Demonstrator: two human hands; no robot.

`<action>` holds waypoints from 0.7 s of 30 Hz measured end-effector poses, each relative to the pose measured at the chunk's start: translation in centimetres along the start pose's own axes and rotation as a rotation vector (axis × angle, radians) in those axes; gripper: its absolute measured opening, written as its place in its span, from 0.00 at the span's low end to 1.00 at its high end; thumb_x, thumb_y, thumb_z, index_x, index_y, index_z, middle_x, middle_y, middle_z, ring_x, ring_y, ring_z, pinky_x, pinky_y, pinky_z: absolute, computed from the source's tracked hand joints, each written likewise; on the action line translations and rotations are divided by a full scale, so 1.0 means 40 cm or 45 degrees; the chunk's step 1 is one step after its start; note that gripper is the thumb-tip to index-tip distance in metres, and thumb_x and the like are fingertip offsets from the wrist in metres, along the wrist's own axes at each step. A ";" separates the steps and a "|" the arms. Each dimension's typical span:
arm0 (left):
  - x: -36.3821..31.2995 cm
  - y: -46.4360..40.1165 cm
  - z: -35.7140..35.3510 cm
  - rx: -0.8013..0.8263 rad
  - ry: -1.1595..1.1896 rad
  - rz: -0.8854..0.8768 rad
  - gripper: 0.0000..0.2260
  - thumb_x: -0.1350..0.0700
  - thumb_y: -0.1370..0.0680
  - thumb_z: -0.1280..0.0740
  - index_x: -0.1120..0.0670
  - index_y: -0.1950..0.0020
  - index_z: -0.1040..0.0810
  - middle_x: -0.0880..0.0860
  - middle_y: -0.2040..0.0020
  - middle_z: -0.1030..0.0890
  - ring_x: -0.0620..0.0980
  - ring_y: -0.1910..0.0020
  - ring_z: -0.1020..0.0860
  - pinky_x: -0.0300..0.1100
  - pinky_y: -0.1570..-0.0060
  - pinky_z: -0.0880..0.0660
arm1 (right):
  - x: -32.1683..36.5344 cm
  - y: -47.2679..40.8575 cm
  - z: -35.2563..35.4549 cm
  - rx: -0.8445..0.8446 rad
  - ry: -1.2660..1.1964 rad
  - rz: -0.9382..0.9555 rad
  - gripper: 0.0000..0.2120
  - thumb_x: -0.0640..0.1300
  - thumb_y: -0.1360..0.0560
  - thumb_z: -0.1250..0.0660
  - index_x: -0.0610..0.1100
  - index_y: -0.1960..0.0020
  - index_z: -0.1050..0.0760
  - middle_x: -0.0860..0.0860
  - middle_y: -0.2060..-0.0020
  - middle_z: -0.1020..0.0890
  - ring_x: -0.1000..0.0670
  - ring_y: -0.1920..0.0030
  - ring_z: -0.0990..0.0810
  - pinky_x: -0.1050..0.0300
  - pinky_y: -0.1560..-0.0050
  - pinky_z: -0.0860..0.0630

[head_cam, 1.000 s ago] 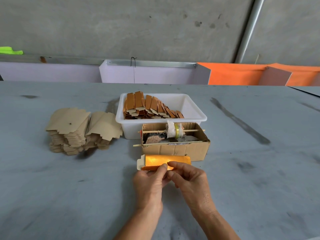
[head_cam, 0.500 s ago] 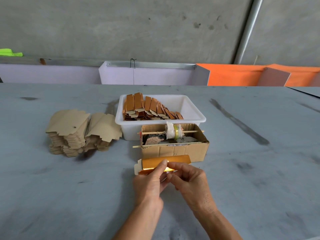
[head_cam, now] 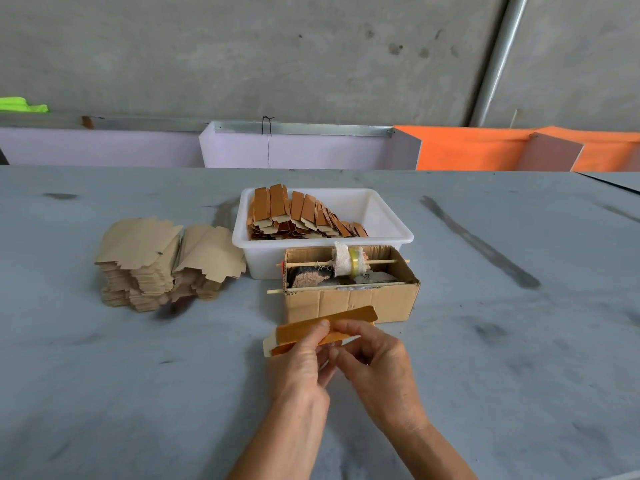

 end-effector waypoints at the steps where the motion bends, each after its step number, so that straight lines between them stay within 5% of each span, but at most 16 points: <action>1: 0.001 -0.001 0.001 -0.016 0.019 -0.012 0.16 0.62 0.30 0.28 0.62 0.44 0.23 0.60 0.54 0.19 0.44 0.76 0.20 0.34 0.77 0.25 | 0.002 0.001 -0.002 -0.031 0.028 0.023 0.19 0.33 0.30 0.28 0.57 0.51 0.23 0.48 0.72 0.19 0.59 0.73 0.25 0.69 0.69 0.31; 8: -0.003 0.003 -0.007 -0.027 0.079 0.010 0.16 0.60 0.31 0.26 0.61 0.46 0.24 0.58 0.57 0.19 0.46 0.73 0.19 0.32 0.80 0.27 | 0.003 0.023 -0.013 -0.284 0.130 0.205 0.36 0.36 0.30 0.27 0.56 0.30 0.38 0.60 0.67 0.18 0.59 0.67 0.20 0.74 0.64 0.28; 15: -0.012 0.018 -0.015 -0.022 0.021 -0.018 0.18 0.57 0.33 0.24 0.58 0.47 0.23 0.57 0.53 0.18 0.48 0.62 0.21 0.41 0.66 0.27 | 0.007 0.027 -0.012 -0.460 0.130 0.263 0.39 0.35 0.32 0.25 0.45 0.27 0.40 0.60 0.69 0.19 0.59 0.65 0.21 0.74 0.62 0.29; 21: -0.030 0.030 -0.017 -0.029 0.046 -0.057 0.21 0.58 0.34 0.23 0.57 0.45 0.25 0.56 0.51 0.19 0.50 0.57 0.21 0.43 0.67 0.27 | 0.013 0.014 -0.012 -0.485 0.051 0.262 0.38 0.34 0.32 0.26 0.50 0.29 0.39 0.64 0.64 0.19 0.60 0.63 0.21 0.74 0.60 0.29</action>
Point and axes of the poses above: each hand's wrist, its own y-axis away from the middle knuckle, its own z-axis out of the back of the hand, x = y × z, the point moved 4 cm from there along -y, towards the middle knuckle
